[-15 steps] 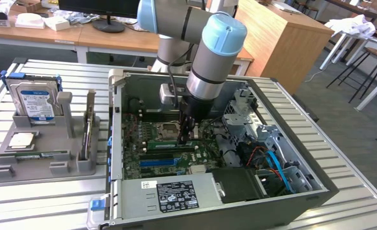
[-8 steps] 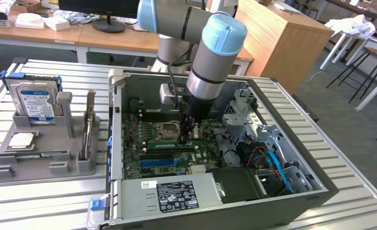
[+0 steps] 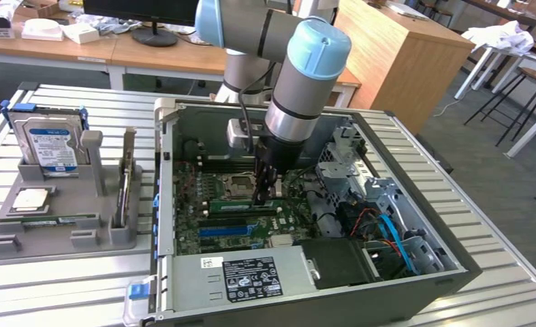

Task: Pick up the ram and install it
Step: 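Insert the ram into the slot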

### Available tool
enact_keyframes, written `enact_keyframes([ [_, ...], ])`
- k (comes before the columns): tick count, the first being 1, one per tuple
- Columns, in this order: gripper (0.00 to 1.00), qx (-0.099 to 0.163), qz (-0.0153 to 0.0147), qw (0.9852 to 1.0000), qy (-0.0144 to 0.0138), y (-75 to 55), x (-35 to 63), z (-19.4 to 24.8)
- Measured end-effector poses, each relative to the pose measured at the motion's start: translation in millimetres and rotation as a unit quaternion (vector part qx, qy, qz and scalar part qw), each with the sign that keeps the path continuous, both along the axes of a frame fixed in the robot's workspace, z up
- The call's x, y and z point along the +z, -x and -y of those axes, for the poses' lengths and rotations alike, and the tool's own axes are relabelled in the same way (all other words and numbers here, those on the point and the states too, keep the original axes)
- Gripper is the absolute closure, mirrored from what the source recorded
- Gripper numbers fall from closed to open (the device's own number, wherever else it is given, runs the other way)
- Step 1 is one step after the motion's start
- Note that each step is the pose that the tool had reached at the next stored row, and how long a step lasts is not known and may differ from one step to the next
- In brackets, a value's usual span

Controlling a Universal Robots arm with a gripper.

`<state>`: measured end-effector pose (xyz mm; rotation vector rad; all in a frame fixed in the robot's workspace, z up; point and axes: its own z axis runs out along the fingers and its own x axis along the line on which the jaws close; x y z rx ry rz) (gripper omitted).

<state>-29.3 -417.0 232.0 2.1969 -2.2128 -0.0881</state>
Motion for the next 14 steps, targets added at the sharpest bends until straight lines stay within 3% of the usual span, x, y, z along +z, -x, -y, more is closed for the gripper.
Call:
enact_keyframes([
  [14,0.89,0.0,0.0,1.0,0.0,0.0,-1.7,0.0],
])
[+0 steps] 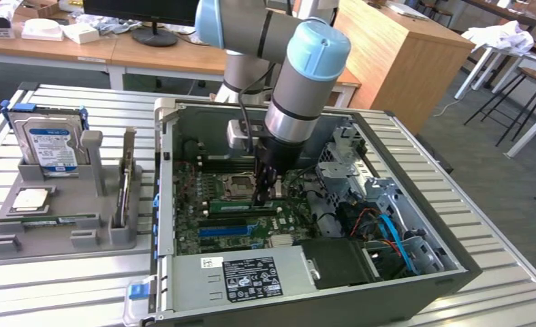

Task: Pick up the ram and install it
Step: 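Insert the ram into the slot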

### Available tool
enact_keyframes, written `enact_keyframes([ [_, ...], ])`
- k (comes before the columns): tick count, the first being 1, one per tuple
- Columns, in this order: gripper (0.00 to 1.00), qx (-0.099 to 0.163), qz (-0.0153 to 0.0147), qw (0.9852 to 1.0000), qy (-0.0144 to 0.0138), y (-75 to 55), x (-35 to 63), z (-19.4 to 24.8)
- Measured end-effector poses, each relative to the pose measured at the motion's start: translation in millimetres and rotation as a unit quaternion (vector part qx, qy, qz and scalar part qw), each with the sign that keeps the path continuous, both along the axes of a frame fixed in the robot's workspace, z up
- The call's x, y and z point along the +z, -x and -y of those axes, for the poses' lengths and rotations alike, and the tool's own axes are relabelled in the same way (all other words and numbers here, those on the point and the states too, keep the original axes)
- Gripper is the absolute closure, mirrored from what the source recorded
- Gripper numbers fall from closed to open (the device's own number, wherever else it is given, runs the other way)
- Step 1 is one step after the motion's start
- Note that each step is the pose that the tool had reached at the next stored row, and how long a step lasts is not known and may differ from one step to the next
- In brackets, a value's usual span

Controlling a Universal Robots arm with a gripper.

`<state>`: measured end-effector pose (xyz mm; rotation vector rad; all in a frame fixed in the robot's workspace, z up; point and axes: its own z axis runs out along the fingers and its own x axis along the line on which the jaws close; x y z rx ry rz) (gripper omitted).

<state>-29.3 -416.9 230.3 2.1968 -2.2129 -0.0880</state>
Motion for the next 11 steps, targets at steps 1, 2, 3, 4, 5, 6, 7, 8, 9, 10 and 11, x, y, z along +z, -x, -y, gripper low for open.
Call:
enact_keyframes([
  [1,0.89,0.0,0.0,1.0,-0.0001,0.0,-0.4,0.0],
  [2,0.89,0.0,0.0,1.0,-0.0001,0.0,-0.6,0.0],
  [3,0.89,0.0,0.0,1.0,0.0,0.0,-0.8,0.0],
  [4,0.89,0.0,-0.0001,1.0,0.0001,0.0,-0.9,0.0],
  [5,0.89,0.0,-0.0001,1.0,0.0002,0.0,-0.9,0.0],
  [6,0.89,0.0,-0.0001,1.0,0.0001,0.0,-0.9,0.0],
  [7,0.89,0.0,0.0,1.0,0.0,0.0,-1.0,0.0],
  [8,0.89,0.0,0.0,1.0,0.0001,0.0,-1.0,0.0],
  [9,0.89,0.0,0.0,1.0,0.0,0.0,-1.1,0.0],
  [10,0.89,0.0,0.0,1.0,0.0,0.0,-1.4,0.0],
  [11,0.89,0.0,0.0,1.0,0.0,0.0,-1.6,0.0],
])
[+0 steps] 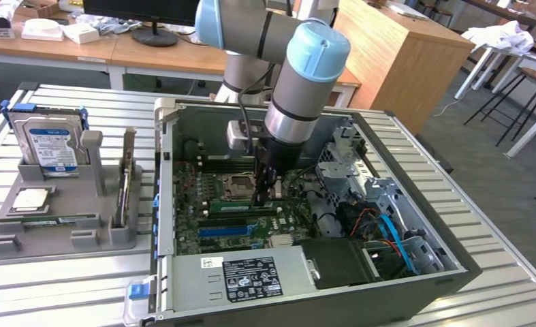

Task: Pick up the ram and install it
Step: 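Insert the ram into the slot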

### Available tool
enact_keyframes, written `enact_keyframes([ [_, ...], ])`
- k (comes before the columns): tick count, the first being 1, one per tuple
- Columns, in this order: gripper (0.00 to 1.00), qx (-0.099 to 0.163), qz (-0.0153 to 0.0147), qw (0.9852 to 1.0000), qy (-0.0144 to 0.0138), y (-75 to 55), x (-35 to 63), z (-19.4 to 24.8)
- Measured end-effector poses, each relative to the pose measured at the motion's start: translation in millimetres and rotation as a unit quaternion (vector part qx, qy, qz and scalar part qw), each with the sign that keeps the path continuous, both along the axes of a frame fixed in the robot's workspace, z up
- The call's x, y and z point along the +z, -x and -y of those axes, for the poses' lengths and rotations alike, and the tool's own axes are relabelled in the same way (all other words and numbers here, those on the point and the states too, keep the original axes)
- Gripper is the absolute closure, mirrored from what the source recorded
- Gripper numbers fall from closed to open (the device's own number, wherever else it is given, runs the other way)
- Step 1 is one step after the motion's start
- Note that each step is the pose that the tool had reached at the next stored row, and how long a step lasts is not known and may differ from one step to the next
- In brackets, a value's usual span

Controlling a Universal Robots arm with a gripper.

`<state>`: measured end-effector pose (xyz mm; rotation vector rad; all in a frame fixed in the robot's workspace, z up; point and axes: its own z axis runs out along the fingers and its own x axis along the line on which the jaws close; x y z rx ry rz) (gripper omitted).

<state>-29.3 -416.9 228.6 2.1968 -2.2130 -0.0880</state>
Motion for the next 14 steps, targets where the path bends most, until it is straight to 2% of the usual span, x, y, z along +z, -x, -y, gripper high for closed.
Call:
enact_keyframes([
  [14,0.89,0.0,-0.0001,1.0,0.0002,0.0,-4.9,0.1],
])
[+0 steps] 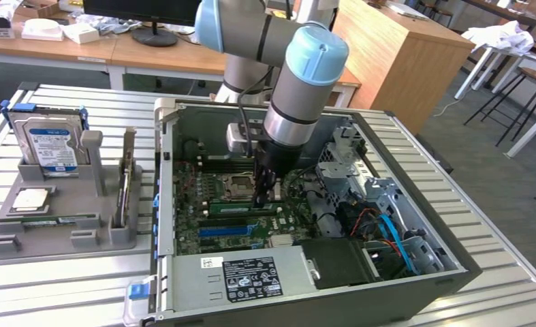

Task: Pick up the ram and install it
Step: 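Insert the ram into the slot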

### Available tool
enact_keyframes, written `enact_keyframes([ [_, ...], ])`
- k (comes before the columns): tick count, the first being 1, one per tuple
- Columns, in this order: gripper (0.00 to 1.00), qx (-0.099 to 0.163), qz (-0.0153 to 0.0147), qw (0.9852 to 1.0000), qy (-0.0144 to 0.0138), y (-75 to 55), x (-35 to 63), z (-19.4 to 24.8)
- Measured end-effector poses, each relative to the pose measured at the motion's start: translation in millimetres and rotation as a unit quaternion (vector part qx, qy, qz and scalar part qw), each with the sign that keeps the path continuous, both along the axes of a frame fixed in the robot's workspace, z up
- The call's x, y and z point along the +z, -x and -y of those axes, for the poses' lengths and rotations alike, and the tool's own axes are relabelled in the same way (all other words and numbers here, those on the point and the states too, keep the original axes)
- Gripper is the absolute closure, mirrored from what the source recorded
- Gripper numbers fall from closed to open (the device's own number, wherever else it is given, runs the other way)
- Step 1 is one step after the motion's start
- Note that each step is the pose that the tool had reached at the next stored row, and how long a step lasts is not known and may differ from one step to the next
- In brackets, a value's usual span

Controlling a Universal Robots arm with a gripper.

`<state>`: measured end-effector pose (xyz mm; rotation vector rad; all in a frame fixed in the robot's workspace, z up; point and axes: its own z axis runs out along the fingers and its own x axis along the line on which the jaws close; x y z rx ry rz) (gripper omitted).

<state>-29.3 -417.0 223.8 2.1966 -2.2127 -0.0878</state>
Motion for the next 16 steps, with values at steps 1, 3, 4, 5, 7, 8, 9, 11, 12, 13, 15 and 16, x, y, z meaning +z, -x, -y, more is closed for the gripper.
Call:
enact_keyframes([
  [1,0.89,0.0,0.0,1.0,0.0,0.0,0.0,0.0],
  [3,0.89,0.0,0.0,1.0,0.0,0.0,-0.1,0.0],
  [4,0.89,0.0,0.0001,1.0,0.0,0.0,-0.1,-0.1],
  [5,0.89,0.0,0.0,1.0,-0.0001,0.0,-0.1,-0.1],
  [7,0.87,0.0,0.0001,1.0,-0.0001,0.0,-0.1,-0.1],
  [8,0.87,0.0,0.0001,1.0,-0.0001,0.0,-0.2,-0.1],
  [9,0.82,0.0,0.0001,1.0,-0.0001,0.0,-0.2,-0.1],
  [11,0.75,0.0,0.0001,1.0,-0.0001,0.0,-0.2,-0.1],
  [12,0.75,0.0,0.0001,1.0,-0.0001,0.0,-0.2,-0.1],
  [13,0.75,0.0,0.0001,1.0,-0.0001,0.0,-0.2,-0.1],
  [15,0.75,0.0,0.0001,1.0,-0.0001,0.0,-0.2,-0.1],
  [16,0.75,0.0,0.0001,1.0,-0.0001,0.0,-0.2,-0.1],
])
